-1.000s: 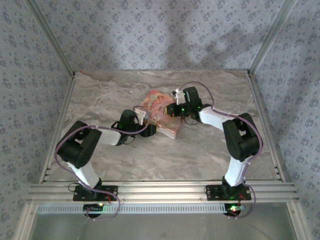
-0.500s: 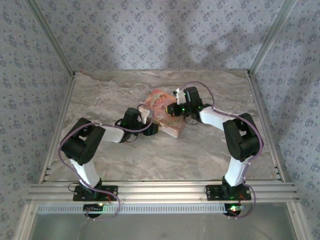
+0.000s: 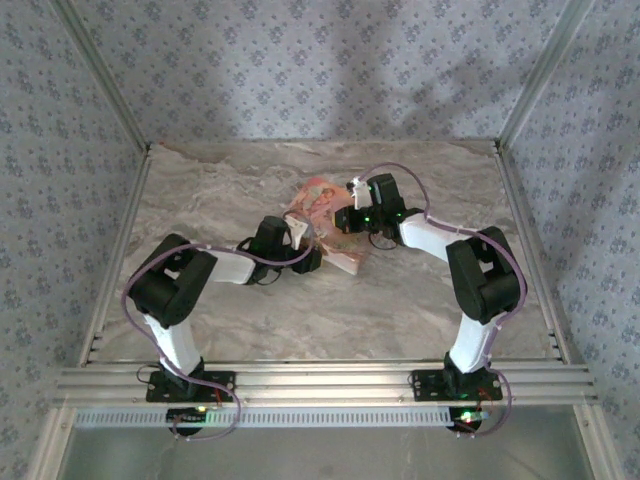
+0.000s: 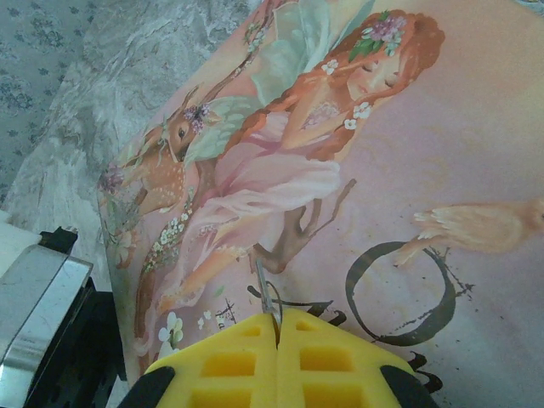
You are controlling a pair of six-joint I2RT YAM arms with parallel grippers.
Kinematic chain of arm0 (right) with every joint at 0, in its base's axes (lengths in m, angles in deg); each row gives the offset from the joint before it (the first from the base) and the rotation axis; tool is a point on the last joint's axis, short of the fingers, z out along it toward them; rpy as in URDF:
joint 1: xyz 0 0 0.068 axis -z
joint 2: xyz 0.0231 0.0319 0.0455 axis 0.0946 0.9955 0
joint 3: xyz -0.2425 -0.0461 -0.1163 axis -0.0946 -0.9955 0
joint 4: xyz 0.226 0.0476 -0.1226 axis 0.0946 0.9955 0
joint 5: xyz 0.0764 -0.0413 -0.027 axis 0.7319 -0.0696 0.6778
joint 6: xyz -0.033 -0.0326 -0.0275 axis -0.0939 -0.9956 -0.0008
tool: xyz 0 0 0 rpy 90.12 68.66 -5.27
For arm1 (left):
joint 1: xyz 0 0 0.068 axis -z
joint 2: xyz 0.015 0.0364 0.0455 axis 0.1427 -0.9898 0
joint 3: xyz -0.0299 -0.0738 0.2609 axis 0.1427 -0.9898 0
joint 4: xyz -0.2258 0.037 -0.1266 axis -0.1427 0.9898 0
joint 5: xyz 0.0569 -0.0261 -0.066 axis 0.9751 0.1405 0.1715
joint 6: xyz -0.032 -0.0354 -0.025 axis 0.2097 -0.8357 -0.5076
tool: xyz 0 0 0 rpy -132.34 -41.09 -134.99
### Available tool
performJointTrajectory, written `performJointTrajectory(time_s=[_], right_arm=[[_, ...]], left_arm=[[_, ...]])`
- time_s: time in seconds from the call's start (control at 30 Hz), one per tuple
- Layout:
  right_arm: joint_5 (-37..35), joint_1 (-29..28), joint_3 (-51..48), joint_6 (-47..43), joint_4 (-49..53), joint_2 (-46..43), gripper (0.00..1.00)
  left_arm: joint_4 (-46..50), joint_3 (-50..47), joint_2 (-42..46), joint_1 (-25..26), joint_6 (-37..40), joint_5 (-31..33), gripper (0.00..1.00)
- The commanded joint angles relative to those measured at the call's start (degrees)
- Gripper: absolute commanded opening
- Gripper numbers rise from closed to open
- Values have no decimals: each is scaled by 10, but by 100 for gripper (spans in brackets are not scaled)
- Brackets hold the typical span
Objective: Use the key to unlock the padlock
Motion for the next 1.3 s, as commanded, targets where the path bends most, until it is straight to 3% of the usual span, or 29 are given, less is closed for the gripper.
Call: performJointTrajectory(time_s=[0.0, 0.3, 0.63, 1.0, 1.27], right_arm=[[-2, -1, -10, 4, 25, -10, 0], [-10, -1, -35, 0, -5, -59, 0], [-31, -9, -158, -13, -49, -222, 0], [-119, -81, -328, -31, -67, -404, 0], [-207, -145, -416, -46, -153, -416, 0]], left_arm=[[3, 17, -9, 4, 17, 5, 39], [20, 19, 18, 6, 0, 5, 30], [93, 33, 82, 27, -80, -12, 27], [131, 70, 112, 33, -242, -62, 25], [150, 92, 113, 34, -334, -79, 26]])
